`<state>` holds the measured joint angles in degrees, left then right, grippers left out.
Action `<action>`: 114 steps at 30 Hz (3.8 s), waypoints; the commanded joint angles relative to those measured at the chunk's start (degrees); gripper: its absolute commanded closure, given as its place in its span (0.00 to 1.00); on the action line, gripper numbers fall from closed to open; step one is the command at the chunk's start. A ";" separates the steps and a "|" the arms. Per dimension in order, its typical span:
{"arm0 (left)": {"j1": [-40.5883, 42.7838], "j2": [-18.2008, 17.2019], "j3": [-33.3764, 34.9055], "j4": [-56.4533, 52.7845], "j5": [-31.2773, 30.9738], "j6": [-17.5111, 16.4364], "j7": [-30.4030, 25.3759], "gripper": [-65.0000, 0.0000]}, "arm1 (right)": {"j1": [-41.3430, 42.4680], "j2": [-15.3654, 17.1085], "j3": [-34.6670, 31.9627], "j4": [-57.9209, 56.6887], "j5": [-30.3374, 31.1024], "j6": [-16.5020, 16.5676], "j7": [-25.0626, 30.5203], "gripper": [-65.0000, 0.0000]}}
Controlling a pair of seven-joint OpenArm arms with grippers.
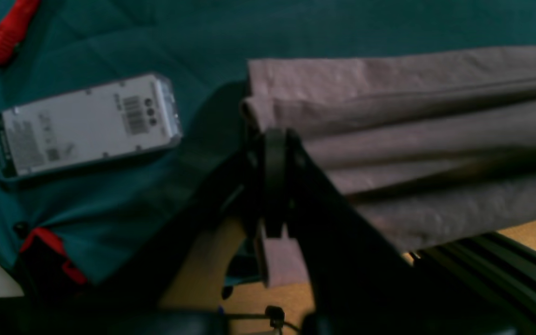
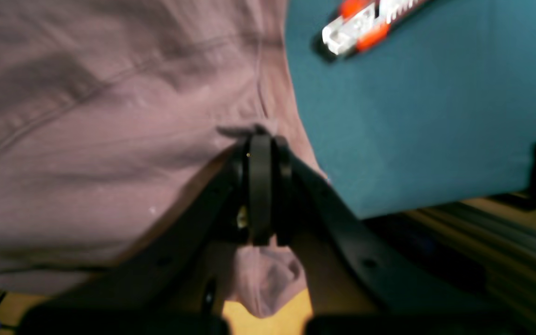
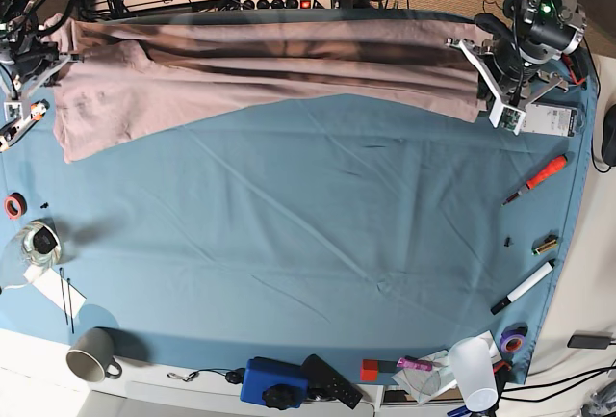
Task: Fold the T-shirt properly
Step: 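Drag the shirt end with the left gripper toward the right gripper, then hold the shirt end with the left gripper and pull it further inward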
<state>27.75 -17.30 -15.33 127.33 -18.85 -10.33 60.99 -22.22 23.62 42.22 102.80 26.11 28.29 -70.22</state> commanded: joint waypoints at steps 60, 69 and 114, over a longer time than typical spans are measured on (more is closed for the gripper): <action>-1.42 3.32 -0.28 -6.45 -8.55 -0.22 5.31 1.00 | 0.48 1.95 0.66 0.26 13.38 4.02 -1.53 0.75; 5.25 3.34 -0.28 7.67 -9.29 -2.71 -2.51 1.00 | 0.48 1.95 0.66 0.26 13.38 4.02 0.87 0.75; 6.82 9.49 0.04 3.56 6.62 -1.36 -12.11 0.53 | 0.48 1.95 0.66 0.26 13.51 4.04 1.66 0.75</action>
<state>34.46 -7.64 -15.11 130.23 -12.40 -12.05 49.60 -21.91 24.16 42.26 102.30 39.07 32.42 -69.80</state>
